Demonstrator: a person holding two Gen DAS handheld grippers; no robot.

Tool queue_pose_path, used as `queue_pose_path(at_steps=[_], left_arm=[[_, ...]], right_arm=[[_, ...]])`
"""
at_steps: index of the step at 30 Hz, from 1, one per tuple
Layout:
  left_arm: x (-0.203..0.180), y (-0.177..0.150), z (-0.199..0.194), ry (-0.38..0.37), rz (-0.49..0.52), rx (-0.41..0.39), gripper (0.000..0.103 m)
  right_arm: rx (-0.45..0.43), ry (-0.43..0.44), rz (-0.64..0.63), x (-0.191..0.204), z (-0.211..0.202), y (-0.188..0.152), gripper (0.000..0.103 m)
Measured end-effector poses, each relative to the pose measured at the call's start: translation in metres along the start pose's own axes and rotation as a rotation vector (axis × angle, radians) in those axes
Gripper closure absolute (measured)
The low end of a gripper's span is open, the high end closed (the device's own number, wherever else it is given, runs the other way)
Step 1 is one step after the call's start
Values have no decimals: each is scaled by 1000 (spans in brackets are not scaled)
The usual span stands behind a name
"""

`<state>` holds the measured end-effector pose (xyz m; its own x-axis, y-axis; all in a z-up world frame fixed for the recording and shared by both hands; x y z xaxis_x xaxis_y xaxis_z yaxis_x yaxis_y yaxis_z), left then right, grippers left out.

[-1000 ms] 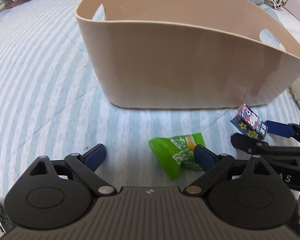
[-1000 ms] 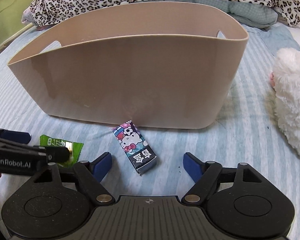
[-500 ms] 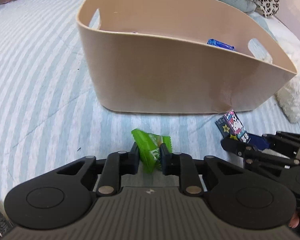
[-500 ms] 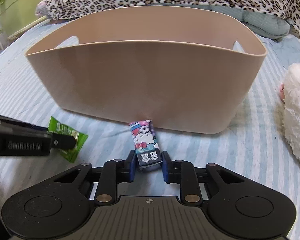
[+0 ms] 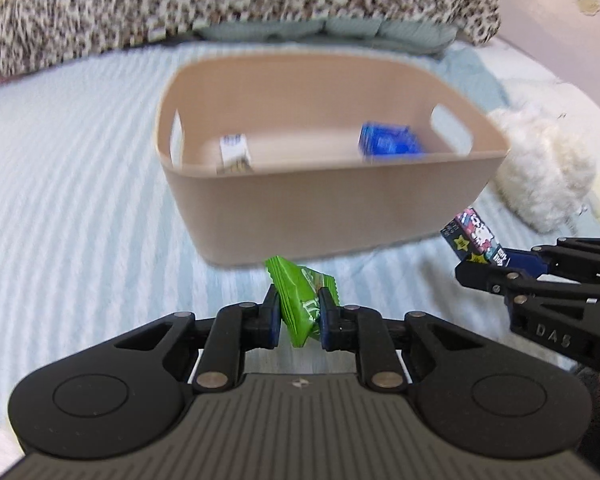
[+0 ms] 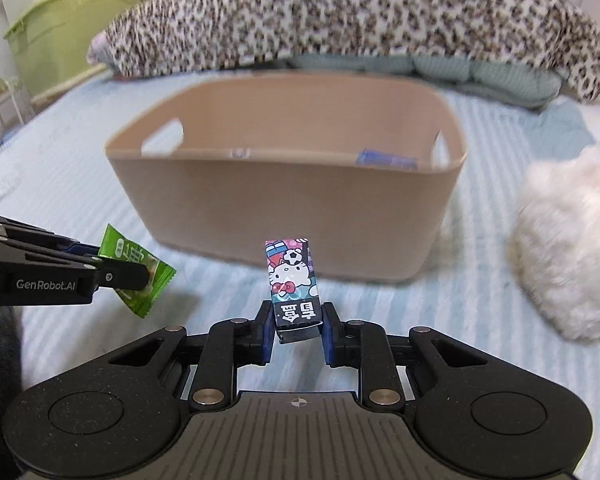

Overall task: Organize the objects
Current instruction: 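Grasp the green candy packet with the left tool while the right tool grasps the cartoon box, then lower both items into the basket and release them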

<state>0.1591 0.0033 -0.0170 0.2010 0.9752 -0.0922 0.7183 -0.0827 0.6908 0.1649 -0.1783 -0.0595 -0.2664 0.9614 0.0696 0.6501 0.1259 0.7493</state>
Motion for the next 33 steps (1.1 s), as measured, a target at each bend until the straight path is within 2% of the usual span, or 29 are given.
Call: queue_pose_path(at_steps=[9, 15, 22, 27, 33], left_arm=[[-10, 57, -27, 34, 53, -174, 83], [-8, 96, -10, 82, 81, -207, 83], [-3, 115, 53, 157, 95, -122, 83], [0, 106, 94, 201, 94, -11, 83], [5, 91, 124, 211, 75, 109, 83]], right_arm=[[-170, -24, 8, -7, -37, 54, 81], [-218, -34, 15, -16, -28, 88, 81], [-185, -65, 28, -26, 9, 110, 81], [-114, -93, 10, -28, 42, 111, 81], [9, -113, 7, -30, 80, 98, 81]])
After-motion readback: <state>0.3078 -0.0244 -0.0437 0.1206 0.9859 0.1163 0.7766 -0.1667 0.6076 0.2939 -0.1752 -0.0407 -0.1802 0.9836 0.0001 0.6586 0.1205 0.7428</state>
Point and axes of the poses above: each gripper's, at about its wrist camera, not at the fingertips, and z roughly the way its jaws point, x to its left, y to its top, the point moved 4 cm from there along z, roughly the way its jaws point, and after that the axes turned 5 degrees about -x, right-handed, at the moved point
